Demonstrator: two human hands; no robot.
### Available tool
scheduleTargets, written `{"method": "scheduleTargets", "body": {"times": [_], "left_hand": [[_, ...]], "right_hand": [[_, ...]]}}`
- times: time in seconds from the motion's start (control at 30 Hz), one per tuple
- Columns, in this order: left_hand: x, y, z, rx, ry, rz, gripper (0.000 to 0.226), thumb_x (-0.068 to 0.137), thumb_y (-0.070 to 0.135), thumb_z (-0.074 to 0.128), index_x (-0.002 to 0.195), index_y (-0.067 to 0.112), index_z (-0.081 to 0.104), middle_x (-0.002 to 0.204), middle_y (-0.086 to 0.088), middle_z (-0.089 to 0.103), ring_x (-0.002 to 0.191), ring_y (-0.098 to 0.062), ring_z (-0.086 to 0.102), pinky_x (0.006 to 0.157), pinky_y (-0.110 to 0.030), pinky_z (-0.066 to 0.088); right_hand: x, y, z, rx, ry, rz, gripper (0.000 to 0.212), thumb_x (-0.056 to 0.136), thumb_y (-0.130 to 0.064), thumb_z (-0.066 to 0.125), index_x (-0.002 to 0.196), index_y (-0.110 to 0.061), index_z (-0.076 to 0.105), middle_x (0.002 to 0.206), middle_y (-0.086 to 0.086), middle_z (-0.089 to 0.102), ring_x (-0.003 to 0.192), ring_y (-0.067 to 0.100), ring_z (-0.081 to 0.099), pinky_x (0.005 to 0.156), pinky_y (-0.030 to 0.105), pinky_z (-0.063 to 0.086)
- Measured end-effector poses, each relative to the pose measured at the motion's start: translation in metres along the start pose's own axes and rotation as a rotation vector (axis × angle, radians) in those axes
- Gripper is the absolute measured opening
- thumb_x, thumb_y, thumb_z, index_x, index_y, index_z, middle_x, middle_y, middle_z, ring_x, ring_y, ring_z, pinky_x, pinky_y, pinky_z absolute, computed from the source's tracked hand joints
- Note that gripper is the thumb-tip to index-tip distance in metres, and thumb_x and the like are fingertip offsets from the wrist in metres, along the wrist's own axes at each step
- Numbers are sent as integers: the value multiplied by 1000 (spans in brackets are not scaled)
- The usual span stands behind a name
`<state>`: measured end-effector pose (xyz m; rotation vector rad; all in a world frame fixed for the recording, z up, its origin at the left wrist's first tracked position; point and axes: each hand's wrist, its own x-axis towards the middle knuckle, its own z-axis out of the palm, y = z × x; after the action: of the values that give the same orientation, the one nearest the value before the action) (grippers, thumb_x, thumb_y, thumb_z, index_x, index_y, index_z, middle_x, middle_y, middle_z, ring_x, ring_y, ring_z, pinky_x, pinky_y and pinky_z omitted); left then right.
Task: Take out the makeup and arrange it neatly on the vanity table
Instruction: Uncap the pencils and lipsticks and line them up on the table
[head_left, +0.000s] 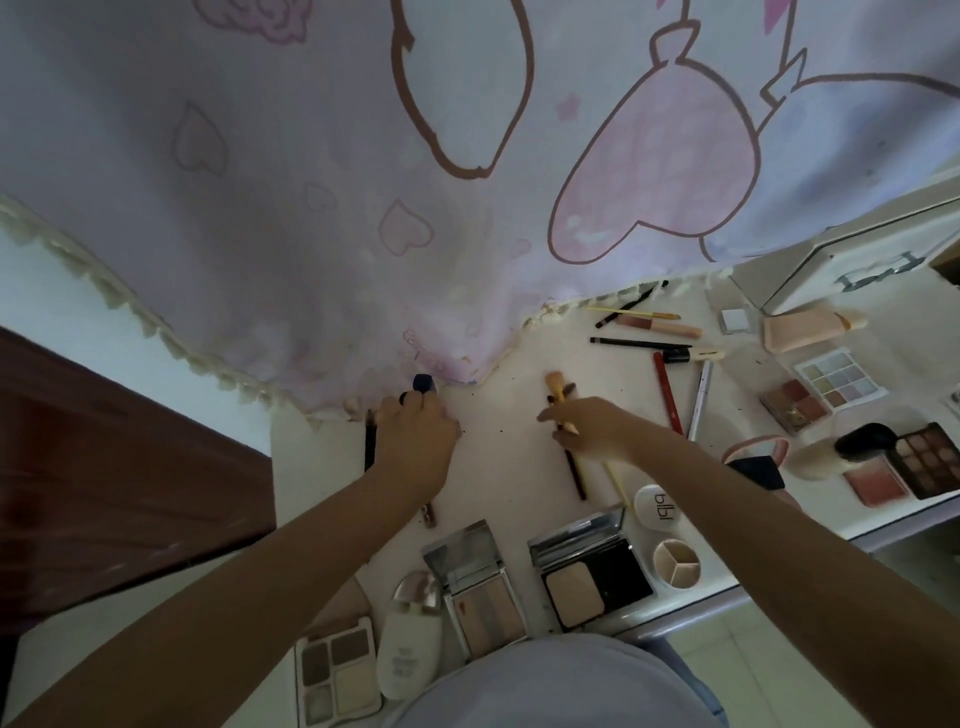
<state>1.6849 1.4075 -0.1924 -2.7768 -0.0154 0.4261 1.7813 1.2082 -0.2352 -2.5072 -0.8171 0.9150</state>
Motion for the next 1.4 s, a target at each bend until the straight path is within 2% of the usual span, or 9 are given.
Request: {"method": "scheduleTargets", "body": {"times": [0.23, 0.33, 0.4, 0.5, 0.73, 0.87, 1.07, 1.2, 1.4], "left_hand": [[2, 33, -19, -180, 155, 229, 26, 95, 22, 40, 109, 5, 54, 111, -13, 49, 104, -27, 44, 83, -37, 34], [19, 57, -13, -319, 85, 260, 32, 96, 28, 36, 114, 5, 50, 116, -14, 47, 107, -29, 43, 75, -35, 32], [34, 68, 2, -411, -25, 206, 43, 97, 33, 36, 129, 5, 38, 133, -16, 38, 122, -31, 35, 90, -37, 36], [52, 79, 28, -515, -213, 109, 68, 97, 41, 33, 145, 2, 4, 155, -17, 1, 143, -29, 0, 116, -39, 12], [62, 88, 75, -520, -235, 80, 78, 94, 52, 25, 143, 7, -17, 151, -10, -27, 140, -23, -23, 113, -35, -12], [63, 88, 82, -528, -211, 81, 78, 94, 53, 23, 144, 8, -16, 151, -10, -26, 140, -23, -23, 114, -34, -12], [62, 88, 83, -518, -186, 74, 77, 94, 53, 22, 144, 7, -13, 152, -11, -24, 141, -23, -22, 115, -36, -11], [61, 84, 73, -543, -250, 84, 75, 96, 49, 24, 145, 6, -12, 152, -12, -23, 141, -24, -20, 115, -36, -9], [54, 75, 3, -967, 95, -3, 48, 99, 24, 32, 142, 6, 24, 148, -11, 29, 133, -20, 32, 105, -27, 26]], "right_hand": [[-11, 30, -67, -133, 113, 228, 29, 93, -22, 47, 116, -12, 61, 119, 7, 62, 104, 21, 58, 85, 26, 42], [-12, 63, -82, -100, 51, 468, 27, 90, -16, 50, 111, -1, 60, 108, 16, 65, 70, 18, 60, 63, 26, 49], [-14, 85, -83, 3, 48, 596, 27, 87, -9, 54, 111, 2, 58, 100, 19, 65, 59, 16, 55, 52, 26, 48], [-17, 108, -78, 68, 122, 670, 30, 87, -9, 55, 116, -2, 53, 104, 15, 55, 83, 26, 59, 56, 30, 53], [-6, 125, -71, 229, 207, 692, 20, 86, -7, 56, 105, -2, 56, 74, 10, 58, 63, 26, 62, 52, 28, 55], [-6, 126, -72, 364, 246, 717, 15, 82, 0, 58, 93, -5, 50, 97, 23, 59, 66, 30, 62, 40, 25, 52], [-22, 116, -90, 645, 373, 584, 41, 76, 5, 65, 109, -16, 50, 88, 18, 55, 60, 24, 61, 37, 20, 51], [-30, 90, -103, 670, 343, 437, 10, 82, -1, 63, 92, 0, 60, 77, 18, 62, 44, 11, 64, 41, 13, 49], [-37, 29, -103, 590, 284, 220, 21, 96, -15, 41, 78, -14, 53, 52, 2, 44, 31, 6, 42, 33, 16, 35]]}}
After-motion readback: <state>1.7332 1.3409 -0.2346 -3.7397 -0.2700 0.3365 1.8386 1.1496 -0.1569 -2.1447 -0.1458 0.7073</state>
